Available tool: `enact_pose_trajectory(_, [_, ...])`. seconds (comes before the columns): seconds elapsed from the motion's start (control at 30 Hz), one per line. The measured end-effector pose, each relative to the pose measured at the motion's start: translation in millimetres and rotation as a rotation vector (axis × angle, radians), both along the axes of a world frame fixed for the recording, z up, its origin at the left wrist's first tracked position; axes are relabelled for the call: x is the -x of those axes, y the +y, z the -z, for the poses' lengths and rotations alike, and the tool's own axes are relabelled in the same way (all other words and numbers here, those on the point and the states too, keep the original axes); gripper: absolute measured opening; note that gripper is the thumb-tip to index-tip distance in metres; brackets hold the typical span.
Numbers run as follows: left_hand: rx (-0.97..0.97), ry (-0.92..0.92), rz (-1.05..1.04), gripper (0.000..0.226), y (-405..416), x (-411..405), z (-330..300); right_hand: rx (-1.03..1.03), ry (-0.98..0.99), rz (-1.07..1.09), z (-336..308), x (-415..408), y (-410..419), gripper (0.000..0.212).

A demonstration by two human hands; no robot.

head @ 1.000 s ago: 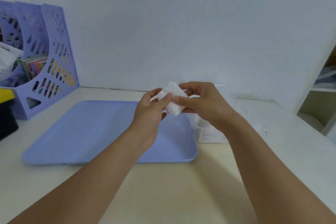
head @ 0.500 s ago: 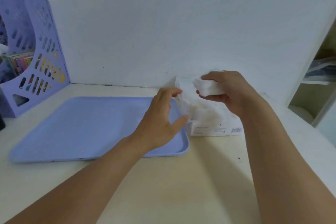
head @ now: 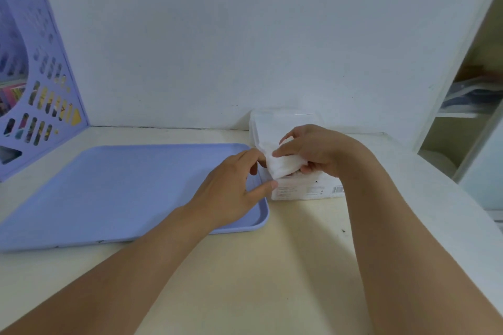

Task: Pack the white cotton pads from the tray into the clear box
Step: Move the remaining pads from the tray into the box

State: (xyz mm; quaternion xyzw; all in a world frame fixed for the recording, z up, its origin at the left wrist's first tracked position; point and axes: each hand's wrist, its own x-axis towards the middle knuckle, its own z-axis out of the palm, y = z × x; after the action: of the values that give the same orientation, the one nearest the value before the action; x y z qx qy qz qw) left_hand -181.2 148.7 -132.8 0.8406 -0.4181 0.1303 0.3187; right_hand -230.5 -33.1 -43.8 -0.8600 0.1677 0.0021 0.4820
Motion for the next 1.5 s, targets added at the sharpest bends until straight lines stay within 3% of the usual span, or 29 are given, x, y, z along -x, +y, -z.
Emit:
enact_pose_trajectory(0.17, [-0.072,-0.057,0.005,0.036,1,2,-2,0.334,0.056,0.006,2,0,8,0.047])
enact_pose_trajectory(0.37, [-0.080,-0.110,0.024,0.032,-2,-1,-1,0.754,0.039,0.002,16,-20,25,0.039])
enact_pose_trajectory(0.47, [-0.086,-0.108,0.025,0.031,0,-3,0,0.741,0.128,-0.084,11,-24,26,0.035])
enact_pose_trajectory(0.57, [-0.081,-0.088,0.036,0.033,2,-4,2,0.573,0.248,-0.188,-11,-11,20,0.056])
enact_pose_trajectory(0.67, [-0.066,-0.055,0.051,0.036,2,-3,2,0.437,0.140,-0.176,-28,-1,14,0.073])
enact_pose_trajectory(0.77, [-0.051,-0.012,0.054,0.038,2,-2,1,0.501,-0.081,-0.102,-26,-3,13,0.038])
enact_pose_trajectory(0.87, [-0.043,0.023,0.053,0.037,4,-3,2,0.423,-0.027,-0.149,-15,-6,18,0.011])
enact_pose_trajectory(1.0, [-0.045,0.011,0.048,0.035,4,-3,1,0.595,-0.021,-0.124,-1,-13,19,0.005])
enact_pose_trajectory(1.07, [-0.034,-0.018,0.067,0.034,3,-3,1,0.532,-0.018,-0.144,0,-11,16,0.006])
enact_pose_trajectory(1.17, [-0.002,-0.046,0.115,0.034,4,-4,2,0.237,-0.142,-0.094,-4,-1,4,0.007])
enact_pose_trajectory(1.27, [0.100,0.048,0.102,0.040,3,-3,3,0.073,-0.484,0.336,-5,-1,-44,0.010])
enact_pose_trajectory(1.37, [0.204,0.301,0.052,0.064,-3,-3,2,0.086,-0.349,0.443,9,-5,-90,0.025])
enact_pose_trajectory(1.5, [0.271,0.487,0.118,0.076,-8,-5,3,-0.537,-0.188,0.315,49,-1,-95,0.025])
